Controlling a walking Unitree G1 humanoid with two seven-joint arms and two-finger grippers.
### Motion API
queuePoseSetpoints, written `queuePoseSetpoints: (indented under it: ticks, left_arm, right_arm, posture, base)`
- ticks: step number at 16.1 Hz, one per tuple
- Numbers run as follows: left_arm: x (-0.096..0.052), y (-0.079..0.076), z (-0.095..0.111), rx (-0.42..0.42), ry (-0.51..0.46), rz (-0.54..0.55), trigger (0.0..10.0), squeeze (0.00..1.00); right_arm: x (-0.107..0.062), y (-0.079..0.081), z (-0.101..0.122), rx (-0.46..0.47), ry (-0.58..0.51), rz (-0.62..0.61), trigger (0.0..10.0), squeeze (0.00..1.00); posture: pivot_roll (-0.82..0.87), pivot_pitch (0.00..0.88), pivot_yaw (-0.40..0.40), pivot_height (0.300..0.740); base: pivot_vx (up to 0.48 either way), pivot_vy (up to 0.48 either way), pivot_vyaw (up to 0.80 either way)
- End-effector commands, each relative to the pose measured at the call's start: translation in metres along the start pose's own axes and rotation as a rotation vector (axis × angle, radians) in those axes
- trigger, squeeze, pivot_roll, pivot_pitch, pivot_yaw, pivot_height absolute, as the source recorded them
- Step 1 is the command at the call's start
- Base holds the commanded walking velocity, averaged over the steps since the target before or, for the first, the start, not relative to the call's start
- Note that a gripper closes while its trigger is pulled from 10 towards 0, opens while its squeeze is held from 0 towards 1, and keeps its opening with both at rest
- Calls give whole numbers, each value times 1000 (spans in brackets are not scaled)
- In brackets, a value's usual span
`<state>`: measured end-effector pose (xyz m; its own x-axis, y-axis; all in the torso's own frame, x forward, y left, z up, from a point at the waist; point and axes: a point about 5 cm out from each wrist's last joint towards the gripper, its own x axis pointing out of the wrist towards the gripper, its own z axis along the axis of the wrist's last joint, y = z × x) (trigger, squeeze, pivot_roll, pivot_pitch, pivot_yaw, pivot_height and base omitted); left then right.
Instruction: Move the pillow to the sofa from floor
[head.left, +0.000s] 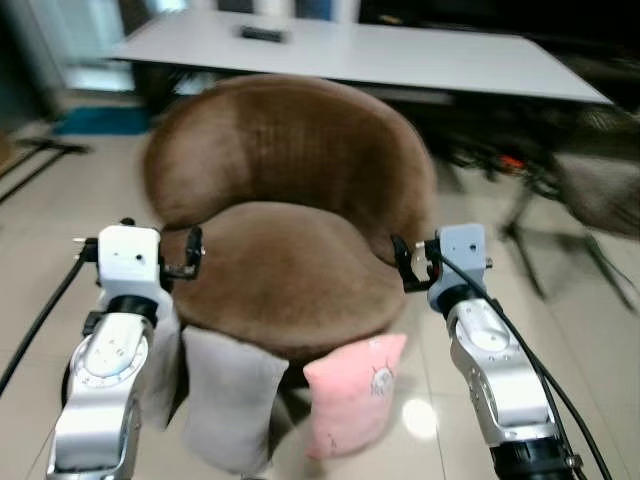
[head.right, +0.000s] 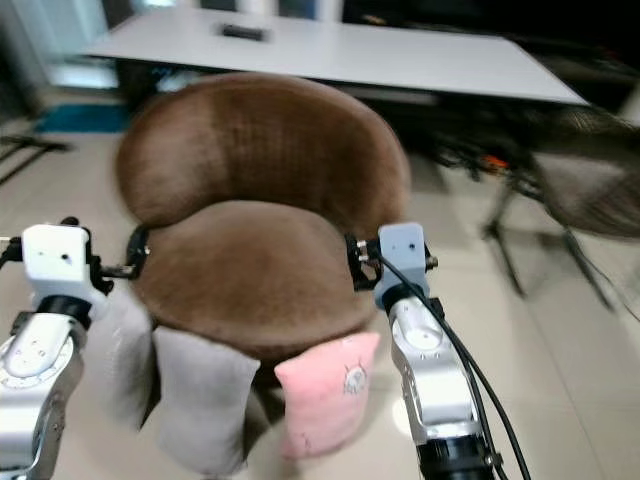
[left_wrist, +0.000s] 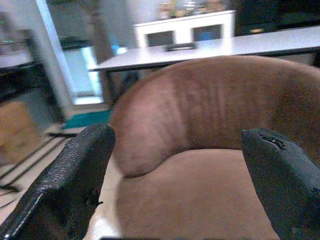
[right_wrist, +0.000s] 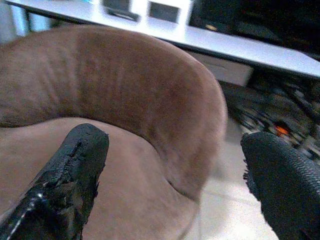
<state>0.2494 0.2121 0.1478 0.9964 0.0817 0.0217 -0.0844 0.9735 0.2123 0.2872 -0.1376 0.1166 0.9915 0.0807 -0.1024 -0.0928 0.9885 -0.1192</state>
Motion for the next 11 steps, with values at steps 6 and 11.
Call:
queuePoseSetpoints:
  ticks: [6,11]
  left_arm:
    - [-3,-1,-2,39,-12,-15,10000,0]
    - [-2,0,-2,47,-19,-21,10000,0]
  right_arm:
    - [3,-5,-2,-10,5,-29,10000,1000]
    - [3,-5,-4,5,16,-35,10000,1000]
  posture:
    - [12,0,-23,740]
    - [13,0,-18,740]
  base:
    - [0,-480,524]
    - [0,-480,0]
